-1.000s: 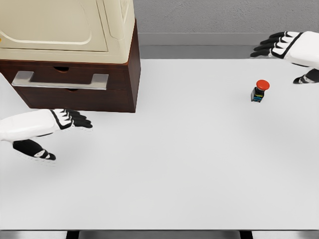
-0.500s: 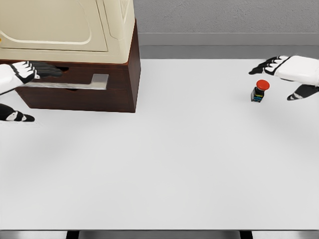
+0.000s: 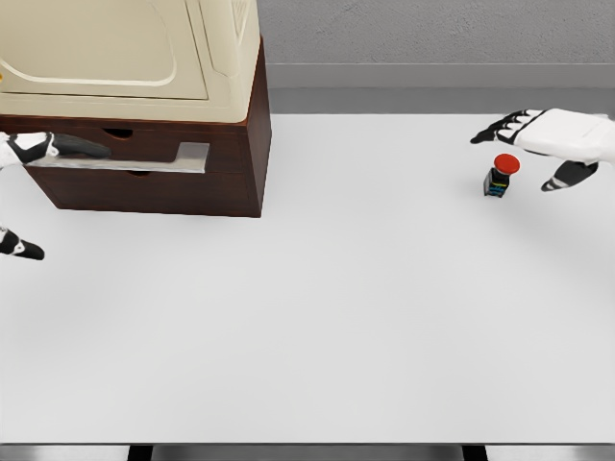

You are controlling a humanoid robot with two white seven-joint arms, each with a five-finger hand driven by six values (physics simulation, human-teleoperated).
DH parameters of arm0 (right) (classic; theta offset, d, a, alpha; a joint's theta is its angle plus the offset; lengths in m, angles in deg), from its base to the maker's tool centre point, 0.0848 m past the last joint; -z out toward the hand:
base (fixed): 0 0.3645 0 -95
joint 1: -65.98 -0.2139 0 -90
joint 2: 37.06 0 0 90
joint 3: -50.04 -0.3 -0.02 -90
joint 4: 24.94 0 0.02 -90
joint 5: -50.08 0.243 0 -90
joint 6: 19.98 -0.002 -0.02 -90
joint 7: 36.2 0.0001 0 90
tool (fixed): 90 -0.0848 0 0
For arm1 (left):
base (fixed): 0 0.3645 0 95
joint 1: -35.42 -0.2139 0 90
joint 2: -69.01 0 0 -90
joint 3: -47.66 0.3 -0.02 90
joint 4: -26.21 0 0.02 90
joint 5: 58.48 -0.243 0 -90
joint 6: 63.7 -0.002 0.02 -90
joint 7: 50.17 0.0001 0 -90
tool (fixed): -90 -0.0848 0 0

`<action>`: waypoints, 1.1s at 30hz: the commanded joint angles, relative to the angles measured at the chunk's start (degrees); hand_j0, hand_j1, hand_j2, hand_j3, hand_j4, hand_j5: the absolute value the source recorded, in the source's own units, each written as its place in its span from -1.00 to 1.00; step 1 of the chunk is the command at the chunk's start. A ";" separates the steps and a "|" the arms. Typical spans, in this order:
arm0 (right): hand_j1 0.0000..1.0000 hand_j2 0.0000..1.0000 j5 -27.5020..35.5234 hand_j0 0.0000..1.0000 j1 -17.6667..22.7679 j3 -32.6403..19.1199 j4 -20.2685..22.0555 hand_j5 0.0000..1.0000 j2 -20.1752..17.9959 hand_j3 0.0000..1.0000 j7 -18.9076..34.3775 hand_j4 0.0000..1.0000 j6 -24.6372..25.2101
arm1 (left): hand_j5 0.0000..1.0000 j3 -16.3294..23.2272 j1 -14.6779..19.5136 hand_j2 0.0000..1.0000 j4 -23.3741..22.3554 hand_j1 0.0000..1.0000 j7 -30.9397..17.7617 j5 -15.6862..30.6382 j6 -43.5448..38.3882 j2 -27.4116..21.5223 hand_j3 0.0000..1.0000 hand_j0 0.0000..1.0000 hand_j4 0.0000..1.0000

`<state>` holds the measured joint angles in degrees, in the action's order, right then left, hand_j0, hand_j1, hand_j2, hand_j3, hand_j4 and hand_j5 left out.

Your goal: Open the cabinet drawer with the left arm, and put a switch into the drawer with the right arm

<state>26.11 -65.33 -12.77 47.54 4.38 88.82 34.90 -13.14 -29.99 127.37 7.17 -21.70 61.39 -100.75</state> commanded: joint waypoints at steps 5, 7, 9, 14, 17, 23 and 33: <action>1.00 1.00 -0.29 1.00 -0.53 0.06 -4.63 1.00 1.63 1.00 -0.02 1.00 0.12 | 1.00 0.07 0.36 1.00 0.01 1.00 -2.34 13.40 -8.46 5.49 1.00 1.00 1.00; 1.00 1.00 -0.29 1.00 -0.53 0.06 -4.90 1.00 2.16 1.00 -0.02 1.00 0.12 | 1.00 0.07 0.45 1.00 0.01 1.00 -2.34 13.32 -8.55 5.76 1.00 1.00 1.00; 1.00 1.00 -0.38 1.00 -0.53 0.15 -6.56 1.00 2.95 1.00 -0.02 1.00 0.12 | 1.00 0.07 0.36 1.00 0.01 1.00 -2.34 13.23 -8.46 5.84 1.00 1.00 1.00; 1.00 1.00 -2.66 1.00 -0.88 0.32 -8.94 1.00 4.53 1.00 -0.02 1.00 0.12 | 1.00 0.15 0.36 1.00 0.01 1.00 -2.34 1.72 -8.46 7.34 1.00 1.00 1.00; 1.00 1.00 -3.90 1.00 -1.94 0.32 -11.22 1.00 6.55 1.00 -0.02 1.00 0.12 | 1.00 0.07 1.68 1.00 0.01 1.00 -2.34 -3.56 -8.46 7.25 1.00 1.00 1.00; 1.00 1.00 -6.27 1.00 -2.73 0.50 -13.33 1.00 8.13 1.00 -0.02 1.00 0.12 | 1.00 0.15 3.44 1.00 0.01 1.00 -2.34 -6.46 -12.94 6.90 1.00 1.00 1.00; 1.00 1.00 -8.73 1.00 -4.22 1.20 -17.37 1.00 9.63 1.00 -0.02 1.00 0.12 | 1.00 0.94 4.32 1.00 -0.08 1.00 -2.34 -11.21 -16.28 6.90 1.00 1.00 1.00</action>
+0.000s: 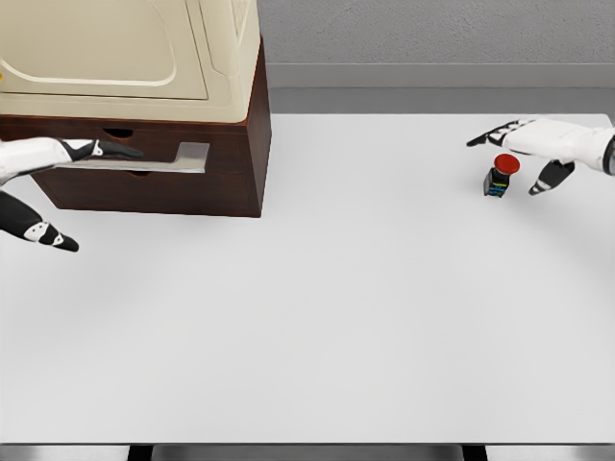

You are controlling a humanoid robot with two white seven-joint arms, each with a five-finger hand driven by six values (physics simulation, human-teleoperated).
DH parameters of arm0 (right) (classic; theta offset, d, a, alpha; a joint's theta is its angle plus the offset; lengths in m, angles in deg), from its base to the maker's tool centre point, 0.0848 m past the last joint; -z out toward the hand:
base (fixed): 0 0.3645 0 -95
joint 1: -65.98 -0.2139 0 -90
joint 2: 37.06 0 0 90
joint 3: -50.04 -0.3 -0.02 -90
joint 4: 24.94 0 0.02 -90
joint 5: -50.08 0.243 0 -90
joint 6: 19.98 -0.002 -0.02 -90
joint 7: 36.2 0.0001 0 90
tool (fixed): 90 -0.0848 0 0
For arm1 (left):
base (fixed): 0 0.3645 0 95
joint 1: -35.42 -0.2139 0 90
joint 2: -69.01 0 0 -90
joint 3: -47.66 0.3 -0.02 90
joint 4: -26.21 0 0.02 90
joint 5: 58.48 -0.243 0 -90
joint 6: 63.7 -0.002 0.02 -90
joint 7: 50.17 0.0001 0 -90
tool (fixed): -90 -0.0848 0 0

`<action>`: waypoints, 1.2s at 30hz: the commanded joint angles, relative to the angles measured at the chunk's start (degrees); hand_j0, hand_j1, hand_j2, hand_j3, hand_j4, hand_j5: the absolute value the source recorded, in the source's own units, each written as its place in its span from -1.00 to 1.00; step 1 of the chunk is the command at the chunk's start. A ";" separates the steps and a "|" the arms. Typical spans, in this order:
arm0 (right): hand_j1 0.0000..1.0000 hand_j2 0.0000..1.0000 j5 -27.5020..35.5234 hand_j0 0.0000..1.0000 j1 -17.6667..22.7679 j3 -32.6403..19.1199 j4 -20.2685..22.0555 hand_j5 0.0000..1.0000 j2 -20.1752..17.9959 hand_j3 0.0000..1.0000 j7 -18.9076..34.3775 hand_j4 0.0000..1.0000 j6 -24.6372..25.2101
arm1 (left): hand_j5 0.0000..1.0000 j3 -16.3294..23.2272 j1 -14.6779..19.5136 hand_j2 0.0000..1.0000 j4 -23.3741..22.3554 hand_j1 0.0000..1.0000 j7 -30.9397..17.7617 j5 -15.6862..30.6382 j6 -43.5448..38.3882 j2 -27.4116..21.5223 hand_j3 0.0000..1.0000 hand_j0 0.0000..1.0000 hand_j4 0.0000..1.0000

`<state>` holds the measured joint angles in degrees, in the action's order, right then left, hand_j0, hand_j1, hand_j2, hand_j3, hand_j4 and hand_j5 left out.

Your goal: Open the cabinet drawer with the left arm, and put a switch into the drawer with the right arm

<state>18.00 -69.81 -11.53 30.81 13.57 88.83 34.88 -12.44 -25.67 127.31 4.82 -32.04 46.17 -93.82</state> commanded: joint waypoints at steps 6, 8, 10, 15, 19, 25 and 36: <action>1.00 1.00 -0.71 1.00 -0.35 0.13 -2.41 1.00 0.96 1.00 -0.02 1.00 0.14 | 1.00 0.34 0.09 1.00 -0.11 1.00 0.02 -2.88 -2.38 0.05 1.00 1.00 1.00; 1.00 1.00 -1.23 1.00 -0.88 0.05 -3.20 1.00 1.40 1.00 -0.02 1.00 0.14 | 1.00 0.34 0.09 1.00 -0.11 1.00 0.02 -3.23 -2.47 0.05 1.00 1.00 1.00; 1.00 1.00 -2.82 1.00 -2.20 0.05 -4.96 1.00 3.07 1.00 -0.02 1.00 0.14 | 1.00 1.04 0.00 1.00 -0.11 1.00 0.02 -4.99 -2.73 0.40 1.00 1.00 1.00; 1.00 1.00 -2.99 1.00 -2.46 1.36 -5.40 1.00 3.33 1.00 -0.02 1.00 0.14 | 1.00 1.30 0.09 1.00 -0.11 1.00 0.02 -7.45 -4.67 2.95 1.00 1.00 1.00; 1.00 1.00 -2.99 1.00 -2.99 1.63 -5.49 1.00 3.33 1.00 -0.02 1.00 0.14 | 1.00 1.30 0.79 1.00 -0.11 1.00 0.02 -6.84 -4.84 2.07 1.00 1.00 1.00; 1.00 1.00 -2.91 1.00 -3.08 1.63 -5.49 1.00 3.25 1.00 -0.02 1.00 0.14 | 1.00 1.30 2.20 1.00 -0.55 1.00 0.02 -7.28 -8.01 2.07 1.00 1.00 1.00; 1.00 1.00 -2.73 1.00 -2.90 1.54 -5.66 1.00 2.10 1.00 -0.02 1.00 0.14 | 1.00 1.30 2.64 1.00 -3.19 1.00 0.02 -9.21 -10.64 4.27 1.00 1.00 1.00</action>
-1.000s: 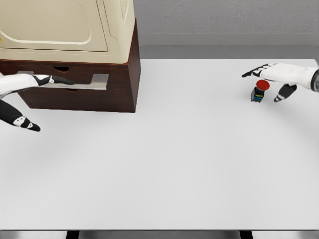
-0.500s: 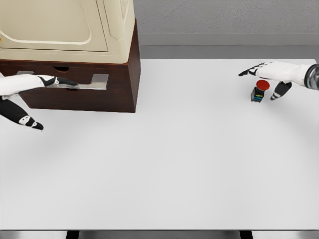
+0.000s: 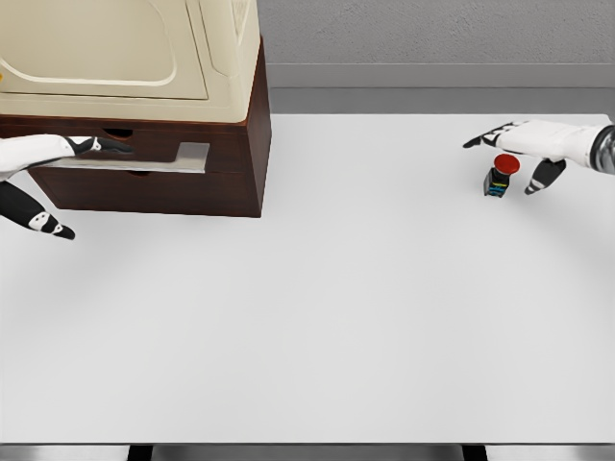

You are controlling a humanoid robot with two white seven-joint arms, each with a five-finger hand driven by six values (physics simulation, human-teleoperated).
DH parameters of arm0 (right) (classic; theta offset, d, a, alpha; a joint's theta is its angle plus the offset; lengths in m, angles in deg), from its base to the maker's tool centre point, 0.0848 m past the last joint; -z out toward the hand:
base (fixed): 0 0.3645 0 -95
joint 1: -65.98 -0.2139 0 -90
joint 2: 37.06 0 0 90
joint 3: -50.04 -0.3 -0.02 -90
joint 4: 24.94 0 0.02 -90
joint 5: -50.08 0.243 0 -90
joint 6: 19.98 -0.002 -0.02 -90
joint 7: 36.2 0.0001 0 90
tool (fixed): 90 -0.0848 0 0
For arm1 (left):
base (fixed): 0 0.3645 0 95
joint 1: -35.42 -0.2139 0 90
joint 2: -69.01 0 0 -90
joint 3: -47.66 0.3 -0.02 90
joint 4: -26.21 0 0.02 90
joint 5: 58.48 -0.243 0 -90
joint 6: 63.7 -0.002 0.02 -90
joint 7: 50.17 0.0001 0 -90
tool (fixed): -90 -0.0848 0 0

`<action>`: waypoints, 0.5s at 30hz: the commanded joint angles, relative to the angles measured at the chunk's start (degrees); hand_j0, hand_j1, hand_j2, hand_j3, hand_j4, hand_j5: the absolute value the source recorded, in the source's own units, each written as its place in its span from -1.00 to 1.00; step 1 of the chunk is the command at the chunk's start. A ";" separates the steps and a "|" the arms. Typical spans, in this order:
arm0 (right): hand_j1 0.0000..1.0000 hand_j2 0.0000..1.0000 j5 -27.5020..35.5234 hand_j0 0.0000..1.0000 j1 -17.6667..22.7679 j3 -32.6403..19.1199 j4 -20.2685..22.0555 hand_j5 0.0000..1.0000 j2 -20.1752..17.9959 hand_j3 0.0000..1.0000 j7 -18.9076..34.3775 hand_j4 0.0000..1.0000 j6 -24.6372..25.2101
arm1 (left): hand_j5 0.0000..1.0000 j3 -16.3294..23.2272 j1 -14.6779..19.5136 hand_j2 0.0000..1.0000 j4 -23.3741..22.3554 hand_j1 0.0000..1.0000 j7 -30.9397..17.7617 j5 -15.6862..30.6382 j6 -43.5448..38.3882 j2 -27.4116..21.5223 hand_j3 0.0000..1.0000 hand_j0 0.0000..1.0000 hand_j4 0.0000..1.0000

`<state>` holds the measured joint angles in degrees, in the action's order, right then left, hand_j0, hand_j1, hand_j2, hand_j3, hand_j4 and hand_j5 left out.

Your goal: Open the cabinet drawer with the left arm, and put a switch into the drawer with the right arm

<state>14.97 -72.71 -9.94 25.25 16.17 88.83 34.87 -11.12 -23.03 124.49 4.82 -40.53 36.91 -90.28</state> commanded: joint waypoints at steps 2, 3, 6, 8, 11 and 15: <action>1.00 1.00 0.22 1.00 0.00 -0.39 -0.18 1.00 -1.19 1.00 -0.02 1.00 0.15 | 1.00 0.07 0.00 1.00 -0.46 1.00 0.02 -1.25 -1.38 1.43 1.00 1.00 1.00; 1.00 1.00 0.31 1.00 0.00 -0.31 -0.18 1.00 -1.19 1.00 -0.02 1.00 0.15 | 1.00 0.07 0.00 1.00 -0.54 1.00 0.02 -1.25 -1.47 1.52 1.00 1.00 1.00; 1.00 1.00 0.31 1.00 0.00 -0.04 -0.18 1.00 -0.58 1.00 -0.02 1.00 0.15 | 1.00 0.07 0.00 1.00 -0.98 1.00 0.02 -1.51 -1.47 1.52 1.00 1.00 1.00; 1.00 1.00 0.31 1.00 0.00 0.05 -0.27 1.00 -0.58 1.00 -0.02 1.00 0.15 | 1.00 0.24 -0.09 1.00 -0.98 1.00 0.02 -1.60 -1.47 1.87 1.00 1.00 1.00; 1.00 1.00 0.31 1.00 0.00 0.05 -0.45 1.00 -0.32 1.00 -0.02 1.00 0.15 | 1.00 2.00 0.00 1.00 -1.07 1.00 0.02 -2.92 -1.55 2.40 1.00 1.00 1.00; 1.00 1.00 0.31 1.00 -0.09 0.05 -0.89 1.00 1.09 1.00 -0.02 1.00 0.15 | 1.00 2.53 -0.09 1.00 -0.98 1.00 0.02 -3.62 -1.47 2.40 1.00 1.00 1.00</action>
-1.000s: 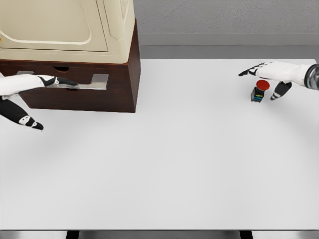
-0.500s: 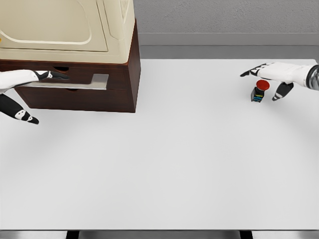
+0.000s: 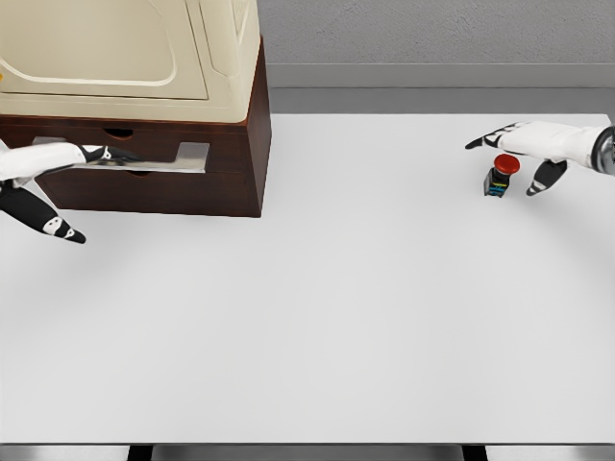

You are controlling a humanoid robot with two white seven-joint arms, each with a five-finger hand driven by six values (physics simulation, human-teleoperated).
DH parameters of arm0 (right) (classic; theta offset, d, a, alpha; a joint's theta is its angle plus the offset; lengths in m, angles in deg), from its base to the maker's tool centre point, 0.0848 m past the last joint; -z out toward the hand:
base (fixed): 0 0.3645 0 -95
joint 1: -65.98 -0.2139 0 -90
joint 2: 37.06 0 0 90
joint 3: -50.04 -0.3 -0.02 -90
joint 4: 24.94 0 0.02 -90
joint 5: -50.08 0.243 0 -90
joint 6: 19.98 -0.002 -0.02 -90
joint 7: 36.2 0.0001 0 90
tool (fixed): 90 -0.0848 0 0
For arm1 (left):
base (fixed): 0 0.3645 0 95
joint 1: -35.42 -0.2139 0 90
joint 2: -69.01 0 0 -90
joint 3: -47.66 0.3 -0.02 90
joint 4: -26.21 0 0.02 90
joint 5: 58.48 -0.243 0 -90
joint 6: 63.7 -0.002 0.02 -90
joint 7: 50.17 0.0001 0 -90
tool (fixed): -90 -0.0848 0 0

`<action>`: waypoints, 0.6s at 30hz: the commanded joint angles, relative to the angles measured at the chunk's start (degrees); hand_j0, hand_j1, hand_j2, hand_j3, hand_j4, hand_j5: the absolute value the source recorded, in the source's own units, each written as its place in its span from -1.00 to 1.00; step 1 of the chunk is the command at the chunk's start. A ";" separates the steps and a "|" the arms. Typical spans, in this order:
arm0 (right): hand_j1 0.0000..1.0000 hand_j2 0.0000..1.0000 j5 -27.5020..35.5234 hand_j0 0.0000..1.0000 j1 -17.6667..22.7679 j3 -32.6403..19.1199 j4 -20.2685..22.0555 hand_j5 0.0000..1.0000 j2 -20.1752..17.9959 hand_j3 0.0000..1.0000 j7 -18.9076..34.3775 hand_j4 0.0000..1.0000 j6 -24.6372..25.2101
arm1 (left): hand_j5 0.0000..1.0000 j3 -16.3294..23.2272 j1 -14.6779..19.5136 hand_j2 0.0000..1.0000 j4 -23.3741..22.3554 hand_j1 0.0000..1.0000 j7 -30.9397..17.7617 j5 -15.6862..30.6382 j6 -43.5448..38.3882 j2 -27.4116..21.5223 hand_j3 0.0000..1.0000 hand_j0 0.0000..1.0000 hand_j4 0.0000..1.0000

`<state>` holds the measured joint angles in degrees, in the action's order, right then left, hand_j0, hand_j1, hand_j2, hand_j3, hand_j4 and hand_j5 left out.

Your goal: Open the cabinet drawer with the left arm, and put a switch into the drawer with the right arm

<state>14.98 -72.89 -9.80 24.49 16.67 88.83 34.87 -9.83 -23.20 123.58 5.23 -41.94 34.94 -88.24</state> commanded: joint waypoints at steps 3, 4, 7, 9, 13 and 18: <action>1.00 1.00 0.29 1.00 0.09 -0.10 -1.09 1.00 0.68 1.00 -0.02 1.00 0.15 | 1.00 2.12 -0.01 1.00 0.02 1.00 -0.40 -2.12 0.51 0.36 1.00 1.00 1.00; 1.00 1.00 0.29 1.00 0.00 -0.10 -1.18 1.00 0.68 1.00 -0.02 1.00 0.15 | 1.00 2.38 -0.10 1.00 0.10 1.00 -0.40 -2.12 0.59 0.36 1.00 1.00 1.00; 1.00 1.00 0.21 1.00 0.00 -0.19 -1.88 1.00 0.59 1.00 -0.02 1.00 0.15 | 1.00 3.70 -0.10 1.00 0.37 1.00 -0.40 -2.12 0.86 0.18 1.00 1.00 1.00; 1.00 1.00 0.21 1.00 0.00 -0.19 -2.15 1.00 0.59 1.00 -0.02 1.00 0.15 | 1.00 4.75 0.08 1.00 0.37 1.00 -0.40 -2.12 1.12 0.10 1.00 1.00 1.00; 1.00 1.00 0.29 1.00 0.00 -0.37 -2.24 1.00 0.50 1.00 -0.02 1.00 0.15 | 1.00 4.84 -0.01 1.00 0.72 1.00 -0.40 -2.04 1.38 0.01 1.00 1.00 1.00; 1.00 1.00 0.21 1.00 0.00 -0.54 -2.24 1.00 0.06 1.00 -0.02 1.00 0.15 | 1.00 6.07 -0.01 1.00 1.42 1.00 -0.40 -1.95 1.47 -0.26 1.00 1.00 1.00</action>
<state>14.92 -72.89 -10.18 22.26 16.91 88.83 34.87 -5.51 -23.20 124.76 5.44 -42.97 36.15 -89.26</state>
